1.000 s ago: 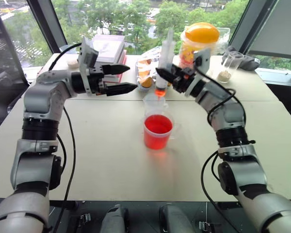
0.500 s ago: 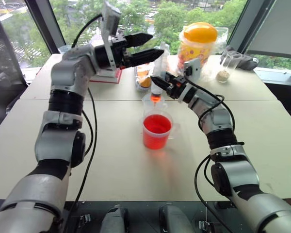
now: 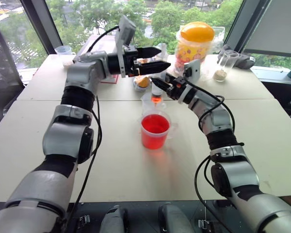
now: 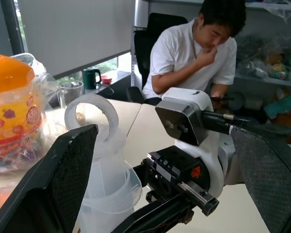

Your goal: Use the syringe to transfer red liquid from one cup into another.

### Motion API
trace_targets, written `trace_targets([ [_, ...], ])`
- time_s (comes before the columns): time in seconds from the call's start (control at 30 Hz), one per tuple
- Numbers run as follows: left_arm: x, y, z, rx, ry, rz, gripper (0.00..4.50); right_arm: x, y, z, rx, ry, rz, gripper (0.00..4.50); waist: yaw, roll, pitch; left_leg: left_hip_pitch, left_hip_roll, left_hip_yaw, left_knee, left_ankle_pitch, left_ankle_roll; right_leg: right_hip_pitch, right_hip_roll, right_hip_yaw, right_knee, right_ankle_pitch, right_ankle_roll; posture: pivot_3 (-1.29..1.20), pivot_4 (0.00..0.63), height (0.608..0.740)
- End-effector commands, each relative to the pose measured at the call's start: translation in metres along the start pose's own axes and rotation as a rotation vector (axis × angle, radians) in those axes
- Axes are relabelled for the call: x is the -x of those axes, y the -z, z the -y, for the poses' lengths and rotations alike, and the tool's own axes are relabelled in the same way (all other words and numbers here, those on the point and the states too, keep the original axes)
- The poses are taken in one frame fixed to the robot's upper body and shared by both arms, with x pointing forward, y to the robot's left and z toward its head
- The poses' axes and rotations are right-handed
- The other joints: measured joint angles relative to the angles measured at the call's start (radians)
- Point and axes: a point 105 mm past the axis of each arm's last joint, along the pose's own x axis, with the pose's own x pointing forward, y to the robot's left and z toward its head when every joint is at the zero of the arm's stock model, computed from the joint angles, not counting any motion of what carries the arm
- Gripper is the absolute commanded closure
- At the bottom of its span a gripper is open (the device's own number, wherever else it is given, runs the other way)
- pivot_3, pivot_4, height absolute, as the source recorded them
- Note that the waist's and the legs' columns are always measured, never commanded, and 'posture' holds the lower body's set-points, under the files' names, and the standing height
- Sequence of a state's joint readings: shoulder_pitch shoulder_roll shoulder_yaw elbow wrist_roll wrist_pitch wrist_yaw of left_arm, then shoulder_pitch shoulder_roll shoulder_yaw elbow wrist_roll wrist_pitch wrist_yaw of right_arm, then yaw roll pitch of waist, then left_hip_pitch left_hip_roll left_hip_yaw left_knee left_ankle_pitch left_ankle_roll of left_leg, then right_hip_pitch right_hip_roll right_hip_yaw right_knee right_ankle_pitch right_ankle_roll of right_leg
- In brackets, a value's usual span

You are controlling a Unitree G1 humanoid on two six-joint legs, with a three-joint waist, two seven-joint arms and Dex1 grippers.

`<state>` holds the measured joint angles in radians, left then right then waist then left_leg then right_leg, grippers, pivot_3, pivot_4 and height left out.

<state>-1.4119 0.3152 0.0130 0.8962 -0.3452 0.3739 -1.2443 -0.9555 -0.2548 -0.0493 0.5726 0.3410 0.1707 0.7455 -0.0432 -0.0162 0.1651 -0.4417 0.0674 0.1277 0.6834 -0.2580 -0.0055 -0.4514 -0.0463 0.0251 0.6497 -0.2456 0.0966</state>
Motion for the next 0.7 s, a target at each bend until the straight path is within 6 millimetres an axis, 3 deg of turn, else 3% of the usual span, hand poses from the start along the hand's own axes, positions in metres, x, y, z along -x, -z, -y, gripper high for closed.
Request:
trace_targets([
  [0.03, -0.007, -0.016, 0.001, -0.059, 0.004, 0.006, 1.38, -0.003, -0.022, -0.006, 0.051, -0.032, 0.063, 3.12, 0.000, 0.000, 0.000, 0.000, 0.000, 0.000, 0.000, 0.000, 0.000, 0.000, 0.000, 0.000, 0.000, 0.000, 0.000, 0.00, 0.150, 0.740],
  [0.23, -0.011, -0.013, -0.002, -0.057, -0.010, -0.004, 4.20, -0.004, -0.022, -0.011, 0.057, -0.053, 0.060, 3.12, -0.001, 0.000, 0.000, 0.000, 0.000, 0.000, 0.000, -0.001, 0.001, 0.000, 0.000, 0.000, 0.000, 0.000, 0.000, 0.00, 0.150, 0.740],
  [0.27, -0.011, -0.012, -0.003, -0.058, -0.012, -0.007, 4.44, -0.004, -0.023, -0.011, 0.059, -0.055, 0.059, 3.12, -0.001, 0.000, 0.000, 0.000, 0.000, 0.000, 0.000, -0.001, 0.001, 0.000, 0.000, 0.000, 0.000, 0.000, 0.000, 0.00, 0.150, 0.740],
  [0.7, -0.002, 0.013, -0.009, -0.073, -0.038, -0.080, 4.44, -0.005, -0.050, -0.008, 0.106, -0.062, 0.098, 3.12, 0.000, 0.000, 0.000, 0.000, 0.000, 0.000, 0.000, -0.001, 0.001, 0.000, 0.000, 0.000, 0.000, 0.000, 0.000, 0.00, 0.150, 0.740],
])
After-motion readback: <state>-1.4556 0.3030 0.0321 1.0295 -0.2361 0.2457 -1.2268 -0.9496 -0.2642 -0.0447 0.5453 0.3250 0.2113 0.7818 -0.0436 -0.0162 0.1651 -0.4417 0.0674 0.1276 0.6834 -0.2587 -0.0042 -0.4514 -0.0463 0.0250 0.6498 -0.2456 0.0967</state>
